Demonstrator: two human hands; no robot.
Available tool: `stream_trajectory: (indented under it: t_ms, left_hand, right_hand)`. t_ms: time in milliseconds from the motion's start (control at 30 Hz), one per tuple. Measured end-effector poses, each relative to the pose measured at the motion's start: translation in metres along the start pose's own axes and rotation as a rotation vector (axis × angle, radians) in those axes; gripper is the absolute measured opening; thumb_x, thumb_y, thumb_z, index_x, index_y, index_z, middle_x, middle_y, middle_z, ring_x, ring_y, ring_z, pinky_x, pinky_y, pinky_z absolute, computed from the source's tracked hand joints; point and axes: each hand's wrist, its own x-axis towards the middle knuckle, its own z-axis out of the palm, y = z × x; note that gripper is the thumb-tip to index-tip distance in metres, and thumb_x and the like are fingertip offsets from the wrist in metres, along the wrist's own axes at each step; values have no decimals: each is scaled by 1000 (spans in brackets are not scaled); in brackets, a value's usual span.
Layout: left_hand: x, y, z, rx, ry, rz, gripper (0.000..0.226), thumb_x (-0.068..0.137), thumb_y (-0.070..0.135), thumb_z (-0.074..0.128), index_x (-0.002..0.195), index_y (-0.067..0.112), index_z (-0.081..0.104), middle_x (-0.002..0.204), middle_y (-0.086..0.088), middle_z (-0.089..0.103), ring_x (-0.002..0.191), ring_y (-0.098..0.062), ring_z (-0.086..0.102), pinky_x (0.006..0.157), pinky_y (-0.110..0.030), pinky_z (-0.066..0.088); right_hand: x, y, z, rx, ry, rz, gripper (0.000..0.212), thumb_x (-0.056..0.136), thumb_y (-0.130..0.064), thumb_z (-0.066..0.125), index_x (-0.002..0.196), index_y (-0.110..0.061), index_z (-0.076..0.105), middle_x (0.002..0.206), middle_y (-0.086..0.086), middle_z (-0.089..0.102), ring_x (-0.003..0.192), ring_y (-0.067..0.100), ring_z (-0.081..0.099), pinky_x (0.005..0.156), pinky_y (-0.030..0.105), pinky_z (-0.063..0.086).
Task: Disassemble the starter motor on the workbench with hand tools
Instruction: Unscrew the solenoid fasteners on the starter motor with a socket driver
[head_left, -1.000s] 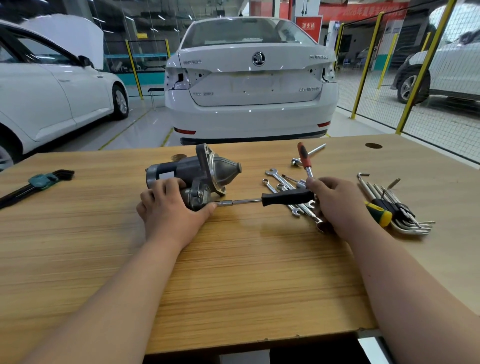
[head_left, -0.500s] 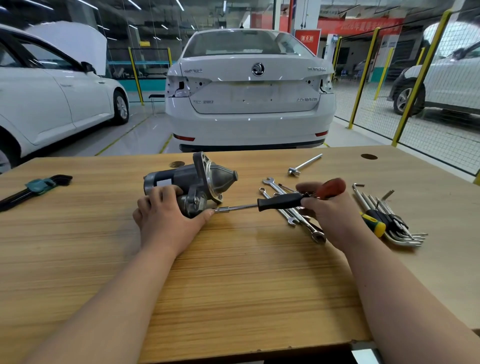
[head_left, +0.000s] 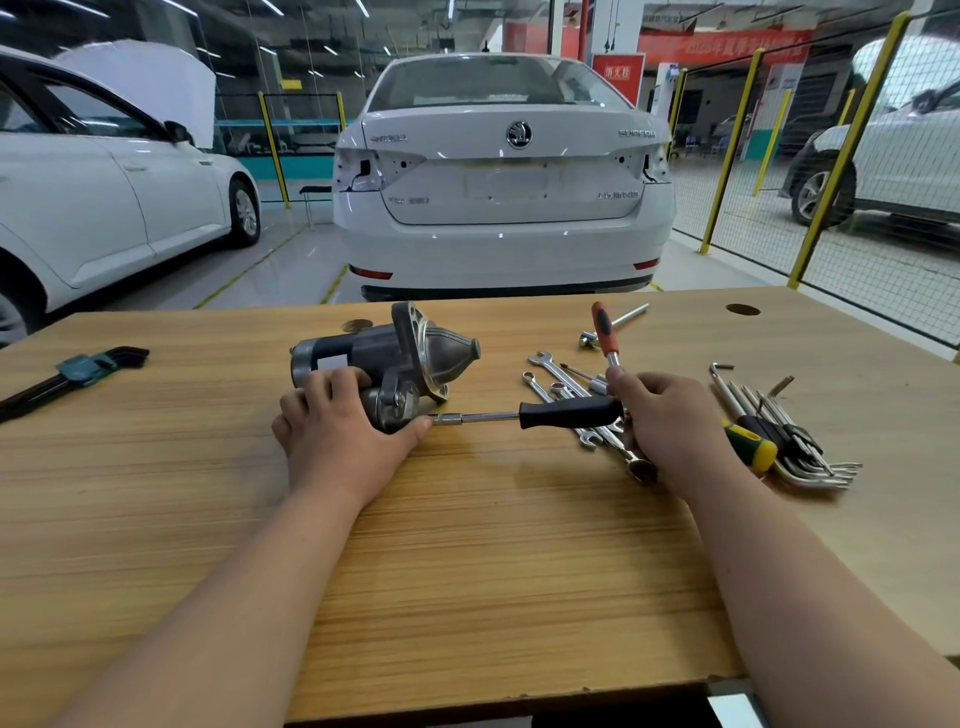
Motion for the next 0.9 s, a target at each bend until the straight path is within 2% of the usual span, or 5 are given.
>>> stream_trajectory:
  t_ms: [233,433,600,700,900]
  left_hand:
    - [1,-1,1,10,5,7,78,58,81,56,115,30,36,119,0,34,107,-25,29,86,-37,26]
    - [3,0,0,-2,-5,-3,75,59,81,50,113,31,35,118,1,34,108,-24,28,88,-39,28]
    - [3,-1,2,-7,5,-10,76,57,83,43,113,32,34,118,1,33,107,-24,26,89,-40,28]
    - [4,0,3,-13,7,-21,72,59,81,49,110,33,34,119,1,32,108,-24,27,91,-41,28]
    - [3,1,3,-10,8,-21,71,60,77,56,110,32,33,118,0,31,108,-25,28,92,-42,27]
  right_hand:
    - [3,3,0,46,-34,-11,14,97,-36,61,97,-27,71,56,-5,63,48,8,57,48,29,47]
    - [-1,0,-2,110,-130,-37,20,93,-10,63,92,-27,74,94,13,71,83,27,63,84,52,55]
    - [-1,-1,-4,117,-150,-40,31,90,-3,62,89,-31,75,94,10,74,82,19,67,69,24,57]
    - [4,3,-4,163,-118,-15,21,90,-8,67,96,-27,73,93,4,74,96,29,70,91,46,57]
    - [3,3,-3,52,-47,2,25,90,-43,68,91,-19,75,56,2,66,50,17,60,52,34,53]
